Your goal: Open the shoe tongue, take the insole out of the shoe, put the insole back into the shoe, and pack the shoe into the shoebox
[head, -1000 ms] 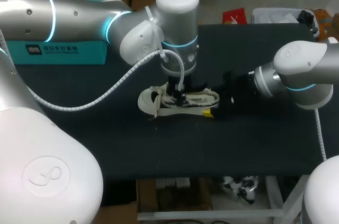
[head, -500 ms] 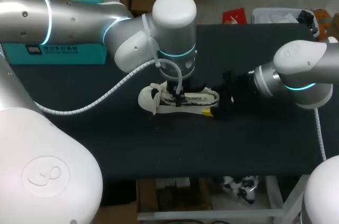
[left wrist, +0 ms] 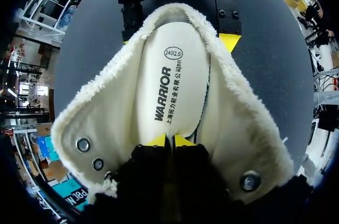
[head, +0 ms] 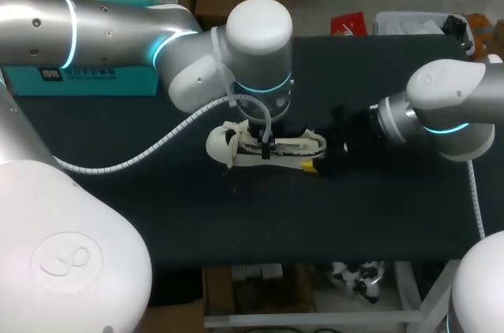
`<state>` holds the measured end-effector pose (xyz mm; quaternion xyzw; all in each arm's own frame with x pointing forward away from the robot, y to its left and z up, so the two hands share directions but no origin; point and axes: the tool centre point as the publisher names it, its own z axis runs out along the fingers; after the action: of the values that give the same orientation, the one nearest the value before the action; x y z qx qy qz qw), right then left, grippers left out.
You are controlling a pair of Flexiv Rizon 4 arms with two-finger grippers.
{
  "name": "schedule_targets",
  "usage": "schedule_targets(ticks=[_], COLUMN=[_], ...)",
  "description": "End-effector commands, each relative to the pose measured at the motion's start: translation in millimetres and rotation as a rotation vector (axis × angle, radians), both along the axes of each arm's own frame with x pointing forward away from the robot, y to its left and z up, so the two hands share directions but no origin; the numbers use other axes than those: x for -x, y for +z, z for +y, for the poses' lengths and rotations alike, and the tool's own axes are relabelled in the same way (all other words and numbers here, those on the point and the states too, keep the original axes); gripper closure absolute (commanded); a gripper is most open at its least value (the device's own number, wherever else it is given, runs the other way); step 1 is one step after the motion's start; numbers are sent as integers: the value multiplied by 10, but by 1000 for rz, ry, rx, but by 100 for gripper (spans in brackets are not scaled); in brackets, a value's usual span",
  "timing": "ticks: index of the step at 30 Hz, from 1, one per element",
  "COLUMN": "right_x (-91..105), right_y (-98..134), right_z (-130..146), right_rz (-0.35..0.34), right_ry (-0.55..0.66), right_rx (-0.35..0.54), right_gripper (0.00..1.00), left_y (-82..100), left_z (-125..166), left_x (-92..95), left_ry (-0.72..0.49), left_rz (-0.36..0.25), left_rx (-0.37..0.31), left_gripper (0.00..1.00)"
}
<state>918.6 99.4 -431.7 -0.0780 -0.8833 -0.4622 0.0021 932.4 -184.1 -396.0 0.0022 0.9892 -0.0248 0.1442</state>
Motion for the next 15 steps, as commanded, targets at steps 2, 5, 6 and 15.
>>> schedule_targets(ticks=[2,5,6,15], right_x=[35,35,35,35], right_y=[-58,-58,-58,-58], right_z=[14,14,14,14], right_rz=[0,0,0,0], right_ry=[7,7,7,7], right_rx=[-3,-3,-3,-3], right_gripper=[100,100,100,100], left_y=[-567,-467,-427,100], left_z=[-80,-107,-117,-184], left_x=[-392,-361,-349,-146], left_ry=[-6,-15,-19,-84], left_rz=[6,8,14,98], left_rx=[18,26,28,90], left_gripper=[100,100,100,100])
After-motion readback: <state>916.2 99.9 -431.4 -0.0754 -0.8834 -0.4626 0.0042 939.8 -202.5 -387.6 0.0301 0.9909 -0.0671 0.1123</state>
